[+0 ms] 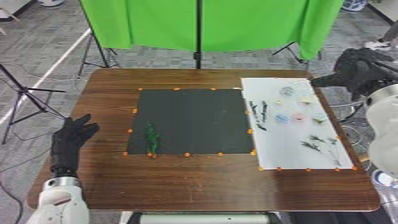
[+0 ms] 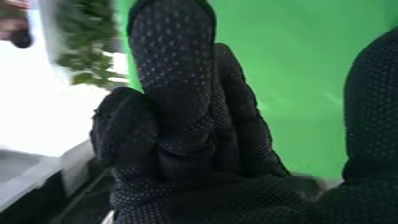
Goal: Arrange flowers
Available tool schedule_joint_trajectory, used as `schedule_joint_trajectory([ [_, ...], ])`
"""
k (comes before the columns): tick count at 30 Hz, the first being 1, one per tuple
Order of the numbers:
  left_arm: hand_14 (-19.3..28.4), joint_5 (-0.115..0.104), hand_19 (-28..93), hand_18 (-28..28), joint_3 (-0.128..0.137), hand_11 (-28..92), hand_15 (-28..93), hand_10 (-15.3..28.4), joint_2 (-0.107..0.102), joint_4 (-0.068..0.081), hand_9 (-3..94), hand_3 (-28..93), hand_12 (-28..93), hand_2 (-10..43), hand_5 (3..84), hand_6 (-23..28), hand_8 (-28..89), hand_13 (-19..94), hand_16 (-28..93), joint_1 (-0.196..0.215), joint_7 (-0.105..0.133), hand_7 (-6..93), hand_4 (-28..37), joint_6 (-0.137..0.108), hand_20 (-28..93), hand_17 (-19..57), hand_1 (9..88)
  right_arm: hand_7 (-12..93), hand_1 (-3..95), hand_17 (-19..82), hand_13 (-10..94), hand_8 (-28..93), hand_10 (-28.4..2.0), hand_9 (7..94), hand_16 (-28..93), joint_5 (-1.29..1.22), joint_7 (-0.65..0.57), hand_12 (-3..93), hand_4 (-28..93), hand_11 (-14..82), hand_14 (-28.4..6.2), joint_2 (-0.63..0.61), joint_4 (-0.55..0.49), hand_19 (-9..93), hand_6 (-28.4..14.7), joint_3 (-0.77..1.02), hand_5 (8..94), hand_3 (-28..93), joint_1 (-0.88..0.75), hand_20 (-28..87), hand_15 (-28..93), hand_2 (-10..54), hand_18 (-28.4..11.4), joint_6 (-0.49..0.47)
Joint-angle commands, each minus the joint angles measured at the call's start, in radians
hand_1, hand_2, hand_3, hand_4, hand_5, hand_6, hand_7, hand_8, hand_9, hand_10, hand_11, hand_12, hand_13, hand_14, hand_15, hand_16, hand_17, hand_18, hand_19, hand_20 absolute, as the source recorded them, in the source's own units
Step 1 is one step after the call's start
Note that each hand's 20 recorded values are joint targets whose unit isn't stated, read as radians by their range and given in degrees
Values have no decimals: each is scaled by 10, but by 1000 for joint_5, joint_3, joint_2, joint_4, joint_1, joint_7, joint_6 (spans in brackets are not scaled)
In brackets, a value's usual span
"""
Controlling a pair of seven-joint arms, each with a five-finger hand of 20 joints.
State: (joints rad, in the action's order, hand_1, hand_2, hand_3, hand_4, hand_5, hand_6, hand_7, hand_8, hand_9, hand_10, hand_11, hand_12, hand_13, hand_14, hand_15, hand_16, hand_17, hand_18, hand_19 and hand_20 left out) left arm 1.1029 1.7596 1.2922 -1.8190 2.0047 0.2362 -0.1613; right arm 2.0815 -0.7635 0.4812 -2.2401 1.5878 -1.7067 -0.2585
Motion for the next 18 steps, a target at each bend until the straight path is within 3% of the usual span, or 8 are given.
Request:
schedule_joint_trajectory([
  [1,208,19,317,177,-4,224,260,181,13,0,550,574,97,308,547,92,-58,443,-44,3,-20,74,-283,27,174,144,251,118,326,645,937,-57,-158,788,290,-10,-43,185,-197,160,-57,0,97,888,-77,-53,613,547,-103,284,395,-95,-101,-52],
  [9,210,35,322,178,-2,228,269,179,19,4,549,591,101,267,546,89,-57,446,-45,-1,-32,77,-283,54,172,142,254,130,353,653,937,-61,-147,808,282,-17,-74,185,-207,170,-48,22,111,891,-72,13,634,558,-234,282,410,-95,-94,-75],
  [18,211,36,328,180,-8,232,274,179,22,12,550,591,104,247,543,88,-55,448,-45,-12,-33,78,-283,59,171,139,260,138,379,661,937,-64,-149,825,269,-58,-104,182,-214,170,-43,47,114,891,-70,-13,651,569,-256,280,427,-95,-86,-52],
])
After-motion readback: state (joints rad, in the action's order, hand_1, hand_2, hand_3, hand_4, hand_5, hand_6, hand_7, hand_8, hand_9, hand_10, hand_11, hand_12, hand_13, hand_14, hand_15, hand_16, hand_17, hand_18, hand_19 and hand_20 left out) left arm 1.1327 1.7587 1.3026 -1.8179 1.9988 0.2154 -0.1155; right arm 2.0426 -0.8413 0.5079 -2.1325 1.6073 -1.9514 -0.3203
